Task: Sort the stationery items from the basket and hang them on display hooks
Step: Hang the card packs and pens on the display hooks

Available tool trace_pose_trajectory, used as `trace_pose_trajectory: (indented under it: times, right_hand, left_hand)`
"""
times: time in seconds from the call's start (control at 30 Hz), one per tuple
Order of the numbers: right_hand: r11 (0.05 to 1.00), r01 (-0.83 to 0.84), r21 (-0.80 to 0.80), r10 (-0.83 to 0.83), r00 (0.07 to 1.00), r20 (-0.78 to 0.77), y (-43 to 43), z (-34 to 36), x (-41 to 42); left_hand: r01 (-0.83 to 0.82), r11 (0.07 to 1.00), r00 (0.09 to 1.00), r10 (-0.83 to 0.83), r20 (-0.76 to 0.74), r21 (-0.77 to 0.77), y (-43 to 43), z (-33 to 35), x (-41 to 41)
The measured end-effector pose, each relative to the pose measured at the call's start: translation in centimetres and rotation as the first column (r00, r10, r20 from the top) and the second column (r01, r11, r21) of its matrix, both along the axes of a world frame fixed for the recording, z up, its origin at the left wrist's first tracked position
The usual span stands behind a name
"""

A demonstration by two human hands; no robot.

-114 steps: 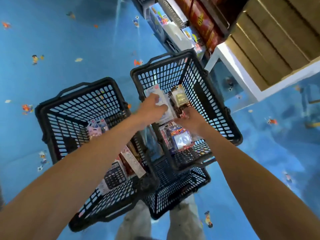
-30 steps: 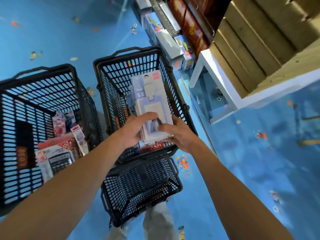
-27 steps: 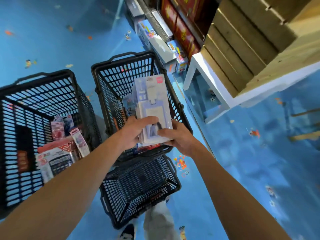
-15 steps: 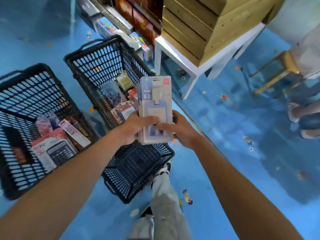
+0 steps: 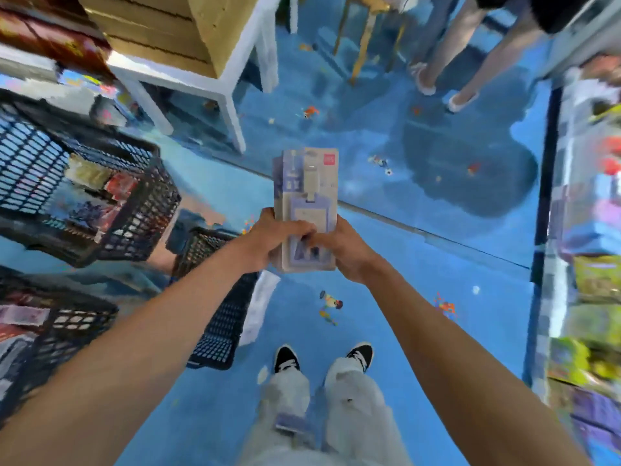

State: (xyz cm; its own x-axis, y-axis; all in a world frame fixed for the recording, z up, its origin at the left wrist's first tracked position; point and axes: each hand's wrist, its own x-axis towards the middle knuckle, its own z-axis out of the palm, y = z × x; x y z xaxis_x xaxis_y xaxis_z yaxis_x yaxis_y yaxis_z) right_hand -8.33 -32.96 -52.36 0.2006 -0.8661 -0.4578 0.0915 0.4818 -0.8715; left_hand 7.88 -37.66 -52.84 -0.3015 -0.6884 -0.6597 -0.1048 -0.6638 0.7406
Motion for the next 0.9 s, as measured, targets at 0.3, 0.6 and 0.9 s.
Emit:
trace_pose_trajectory:
  times: [0.3,0.6,0.9]
  right_hand:
    - [0.864,0.504,-0.022,-0.504,0.861,-0.065,12.0,3.3,-23.9]
    - [0.602,0.797,-0.052,-0.798,0.602,-0.014,28.4,9.1,-43.0]
    - [0.278,0.936,-0.218,-0.957,0.29,0.024,41.5,14.5,-52.9]
  left_hand:
    - [0.481,0.874,0.874,-0.484,-0.036,-0.069,5.9,4.8,-27.9]
    - [0.762,0.638,0.64,-0.768,-0.026,-0.112,15.8,9.1,-50.9]
    - [0.847,0.428,0.405,-0.904,-0.141,-0.314,27.6,14.0,-67.6]
